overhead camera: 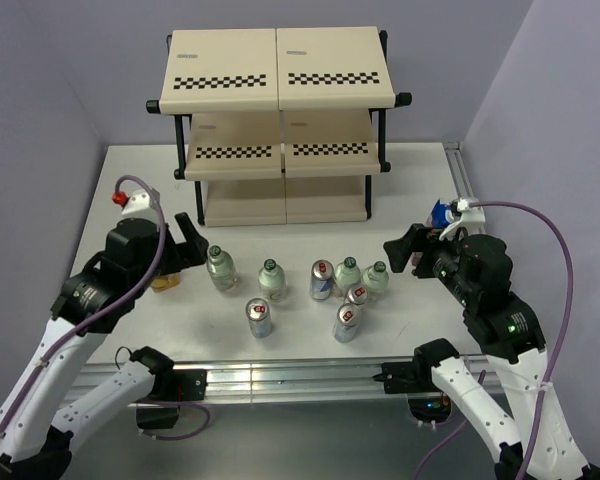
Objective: Place and organize the beverage onto the shelf
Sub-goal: Pick up the drink from the center of the board.
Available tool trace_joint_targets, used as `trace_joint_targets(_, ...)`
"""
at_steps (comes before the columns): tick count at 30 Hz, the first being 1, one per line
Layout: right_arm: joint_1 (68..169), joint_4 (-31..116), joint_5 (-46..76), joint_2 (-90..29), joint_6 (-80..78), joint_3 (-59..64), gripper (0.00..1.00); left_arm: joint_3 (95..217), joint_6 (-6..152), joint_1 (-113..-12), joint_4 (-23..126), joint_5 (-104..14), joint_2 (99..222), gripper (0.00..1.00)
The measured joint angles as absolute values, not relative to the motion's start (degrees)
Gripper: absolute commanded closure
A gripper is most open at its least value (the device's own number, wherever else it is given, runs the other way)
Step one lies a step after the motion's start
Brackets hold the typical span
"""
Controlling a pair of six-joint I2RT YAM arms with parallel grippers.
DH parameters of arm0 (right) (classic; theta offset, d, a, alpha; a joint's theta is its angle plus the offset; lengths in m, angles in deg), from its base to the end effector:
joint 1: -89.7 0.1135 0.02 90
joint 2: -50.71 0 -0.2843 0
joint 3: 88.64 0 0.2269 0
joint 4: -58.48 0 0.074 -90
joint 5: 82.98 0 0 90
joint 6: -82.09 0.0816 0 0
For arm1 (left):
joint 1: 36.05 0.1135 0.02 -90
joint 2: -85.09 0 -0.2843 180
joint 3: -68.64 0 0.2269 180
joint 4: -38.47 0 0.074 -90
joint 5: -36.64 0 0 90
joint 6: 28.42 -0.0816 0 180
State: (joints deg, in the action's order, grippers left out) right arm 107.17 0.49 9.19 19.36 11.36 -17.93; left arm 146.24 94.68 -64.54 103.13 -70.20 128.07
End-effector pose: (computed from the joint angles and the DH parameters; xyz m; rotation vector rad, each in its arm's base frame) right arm 0.0945 0.0330 0.3556 0.0041 1.9235 0.4699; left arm 0.1259 -0.0414 0.3601 -0.2613 2.0729 -0.3501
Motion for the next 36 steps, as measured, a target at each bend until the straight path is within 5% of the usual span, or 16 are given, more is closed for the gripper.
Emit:
trace_joint_targets(4, 107.17, 0.53, 9.63, 18.57, 11.45, -17.93, 0.04, 142.85, 97.04, -68.89, 103.11, -69.69, 128.77, 0.01)
trace_joint_targets(16, 107.17, 0.73, 10.09, 16.10, 11.56, -17.95, 0.00, 139.40, 113.94, -105.78, 106.76, -82.09, 137.40, 0.01)
trace_joint_targets(25, 107.20, 1.63, 11.07, 15.53, 11.54, -18.43, 0.00, 134.07, 121.24, -112.41, 105.09, -86.00, 143.33, 0.00)
trace_joint_targets(32, 107.20, 1.65, 11.49, 15.55, 11.49, -18.50, 0.00, 131.73, 121.32, -112.52, 99.04, -89.26, 146.67, 0.15)
trace_joint_targets(36, 107.20, 1.65, 12.25, 15.57, 11.49, -18.48, 0.00, 131.68, 121.39, -112.52, 96.99, -91.38, 149.88, 0.32)
